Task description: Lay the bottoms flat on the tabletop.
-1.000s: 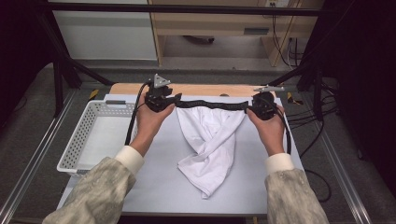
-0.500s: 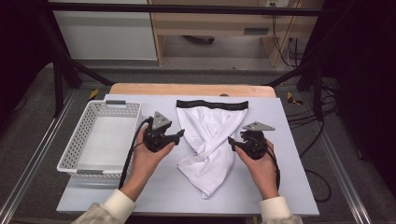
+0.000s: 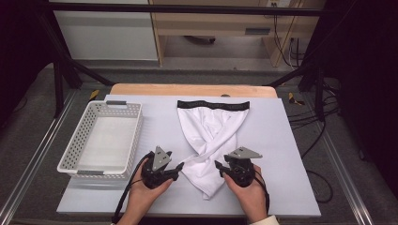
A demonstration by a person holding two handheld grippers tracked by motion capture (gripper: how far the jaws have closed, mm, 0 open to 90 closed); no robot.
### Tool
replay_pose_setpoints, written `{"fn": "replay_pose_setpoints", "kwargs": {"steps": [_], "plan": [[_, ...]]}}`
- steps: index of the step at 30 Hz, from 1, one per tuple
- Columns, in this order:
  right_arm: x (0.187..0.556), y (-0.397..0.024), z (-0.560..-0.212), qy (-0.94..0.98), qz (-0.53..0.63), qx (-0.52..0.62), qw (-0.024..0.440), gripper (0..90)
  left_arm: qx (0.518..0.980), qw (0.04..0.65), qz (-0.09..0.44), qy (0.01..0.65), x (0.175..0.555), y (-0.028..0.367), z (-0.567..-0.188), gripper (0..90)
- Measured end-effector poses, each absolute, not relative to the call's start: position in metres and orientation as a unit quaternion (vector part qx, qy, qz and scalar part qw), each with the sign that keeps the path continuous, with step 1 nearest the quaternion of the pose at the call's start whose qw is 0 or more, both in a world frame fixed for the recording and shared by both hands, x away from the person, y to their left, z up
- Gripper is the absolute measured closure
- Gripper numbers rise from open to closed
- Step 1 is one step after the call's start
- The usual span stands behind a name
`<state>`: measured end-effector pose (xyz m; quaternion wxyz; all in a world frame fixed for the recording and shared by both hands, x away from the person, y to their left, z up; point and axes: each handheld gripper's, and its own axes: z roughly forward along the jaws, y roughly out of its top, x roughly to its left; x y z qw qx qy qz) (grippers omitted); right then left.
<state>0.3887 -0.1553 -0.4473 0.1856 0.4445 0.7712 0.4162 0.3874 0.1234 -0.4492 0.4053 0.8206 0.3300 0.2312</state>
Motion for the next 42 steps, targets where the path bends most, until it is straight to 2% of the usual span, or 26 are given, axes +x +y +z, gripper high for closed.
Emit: {"fn": "replay_pose_setpoints", "kwargs": {"steps": [12,25,29,31,35,42], "plan": [[0.381,-0.104,-0.46,0.822,0.393,0.381,0.157,69.2,0.816,0.399,0.23,0.35,0.374,0.163,-0.456,37.3],[0.379,-0.08,-0.468,0.849,0.374,0.344,0.147,64.4,0.812,0.398,0.227,0.362,0.375,0.165,-0.46,36.7],[0.38,-0.068,-0.471,0.858,0.363,0.331,0.148,65.6,0.812,0.397,0.228,0.363,0.375,0.168,-0.46,36.9],[0.381,-0.063,-0.473,0.864,0.35,0.33,0.152,68.9,0.809,0.398,0.228,0.367,0.375,0.17,-0.459,36.9],[0.381,-0.061,-0.474,0.865,0.344,0.329,0.161,85.0,0.808,0.399,0.226,0.369,0.376,0.172,-0.459,37.0],[0.378,-0.069,-0.467,0.852,0.364,0.339,0.162,87.2,0.809,0.397,0.229,0.369,0.375,0.171,-0.46,37.1]]}}
